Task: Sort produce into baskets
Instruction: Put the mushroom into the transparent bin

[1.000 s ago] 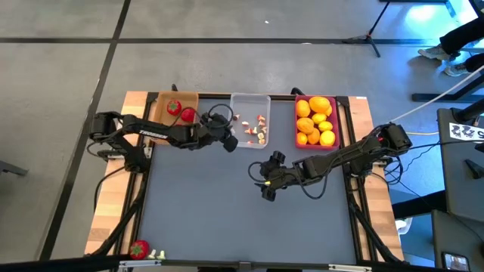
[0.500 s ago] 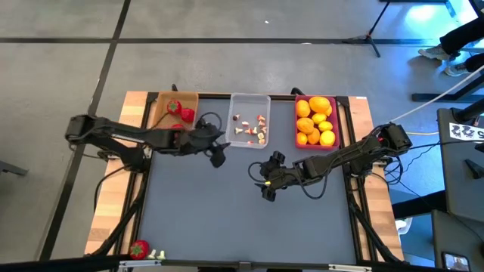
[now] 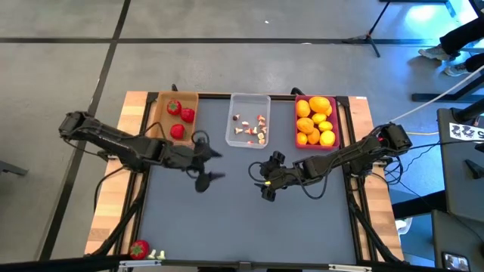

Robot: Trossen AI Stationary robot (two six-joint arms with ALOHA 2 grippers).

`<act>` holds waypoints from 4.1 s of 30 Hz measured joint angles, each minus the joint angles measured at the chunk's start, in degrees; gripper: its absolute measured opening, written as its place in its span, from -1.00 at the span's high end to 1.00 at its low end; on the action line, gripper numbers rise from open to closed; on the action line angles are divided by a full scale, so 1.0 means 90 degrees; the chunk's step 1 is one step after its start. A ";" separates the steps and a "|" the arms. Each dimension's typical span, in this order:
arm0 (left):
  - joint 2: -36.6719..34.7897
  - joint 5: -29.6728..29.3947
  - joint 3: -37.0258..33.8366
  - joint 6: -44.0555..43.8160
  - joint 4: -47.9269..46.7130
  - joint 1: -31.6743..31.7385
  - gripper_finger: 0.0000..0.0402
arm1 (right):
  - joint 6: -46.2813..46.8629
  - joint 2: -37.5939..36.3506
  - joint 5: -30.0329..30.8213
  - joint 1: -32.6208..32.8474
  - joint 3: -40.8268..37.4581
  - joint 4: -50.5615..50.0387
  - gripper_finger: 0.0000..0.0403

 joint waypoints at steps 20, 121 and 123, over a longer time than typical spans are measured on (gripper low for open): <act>0.0429 0.0949 0.0000 -0.2783 -0.1736 -0.2242 -0.79 | -0.0177 0.0000 -0.0004 0.0001 0.0000 0.0026 -0.79; 0.1496 0.2892 -0.0017 -0.4699 -0.1999 -0.2452 0.92 | -0.1596 -0.0002 -0.0002 -0.0001 0.0000 0.0697 -0.79; 0.1198 0.2776 -0.0017 -0.4202 -0.2109 -0.2155 0.92 | -0.1583 -0.0002 -0.0002 -0.0001 0.0000 0.0699 -0.79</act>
